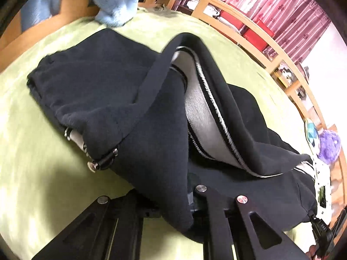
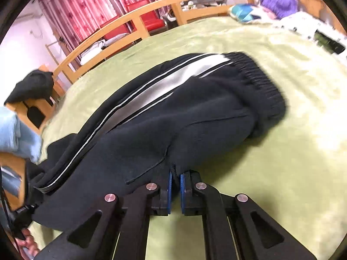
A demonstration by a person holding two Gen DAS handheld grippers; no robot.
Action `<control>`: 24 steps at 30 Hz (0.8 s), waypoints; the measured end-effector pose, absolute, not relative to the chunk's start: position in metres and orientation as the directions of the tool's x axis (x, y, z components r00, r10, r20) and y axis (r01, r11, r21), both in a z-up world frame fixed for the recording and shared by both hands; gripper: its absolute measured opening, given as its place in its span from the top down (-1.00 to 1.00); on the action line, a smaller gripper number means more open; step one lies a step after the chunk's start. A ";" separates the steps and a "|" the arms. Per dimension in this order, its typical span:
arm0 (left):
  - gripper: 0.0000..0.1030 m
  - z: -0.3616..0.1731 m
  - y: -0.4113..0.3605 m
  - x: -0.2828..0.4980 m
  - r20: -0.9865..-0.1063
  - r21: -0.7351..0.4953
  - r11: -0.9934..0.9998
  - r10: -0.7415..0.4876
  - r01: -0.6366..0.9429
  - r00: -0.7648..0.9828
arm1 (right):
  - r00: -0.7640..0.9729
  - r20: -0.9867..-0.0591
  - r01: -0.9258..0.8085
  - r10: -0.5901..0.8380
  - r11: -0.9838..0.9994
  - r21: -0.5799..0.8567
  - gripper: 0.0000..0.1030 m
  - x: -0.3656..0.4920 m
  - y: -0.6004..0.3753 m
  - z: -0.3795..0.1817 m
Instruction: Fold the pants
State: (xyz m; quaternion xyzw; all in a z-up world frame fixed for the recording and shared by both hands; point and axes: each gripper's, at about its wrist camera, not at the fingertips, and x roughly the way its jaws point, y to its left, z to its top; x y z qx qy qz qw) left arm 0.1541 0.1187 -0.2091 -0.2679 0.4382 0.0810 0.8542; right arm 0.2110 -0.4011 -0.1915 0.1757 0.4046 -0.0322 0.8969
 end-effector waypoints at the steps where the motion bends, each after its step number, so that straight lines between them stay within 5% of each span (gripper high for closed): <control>1: 0.79 -0.209 0.115 0.145 -0.796 -0.389 0.842 -0.103 -0.373 0.596 | 0.664 -0.742 0.201 0.092 0.934 0.296 0.90 0.201 -0.405 -0.191; 11: 0.78 -0.204 0.104 0.050 -0.810 -0.408 0.852 -0.171 -0.327 0.561 | 0.621 -0.778 0.230 0.095 0.927 0.297 0.90 0.093 -0.432 -0.173; 15: 0.64 -0.213 0.109 0.039 -0.837 -0.391 0.868 -0.197 -0.307 0.510 | 0.583 -0.803 0.261 0.121 0.908 0.327 0.86 0.068 -0.446 -0.180; 18: 0.33 -0.214 0.117 0.027 -0.862 -0.388 0.869 -0.226 -0.306 0.453 | 0.546 -0.833 0.242 0.092 0.934 0.261 0.54 0.060 -0.432 -0.175; 19: 0.29 -0.211 0.116 0.016 -0.858 -0.389 0.875 -0.229 -0.290 0.461 | 0.548 -0.833 0.220 0.075 0.948 0.230 0.19 0.055 -0.427 -0.174; 21: 0.06 -0.201 0.120 0.005 -0.842 -0.396 0.885 -0.243 -0.247 0.481 | 0.576 -0.817 0.181 0.017 0.972 0.148 -0.13 0.043 -0.412 -0.168; 24: -0.01 -0.187 0.126 -0.014 -0.824 -0.409 0.890 -0.265 -0.202 0.502 | 0.598 -0.800 0.163 -0.049 0.985 0.061 -0.14 0.032 -0.391 -0.162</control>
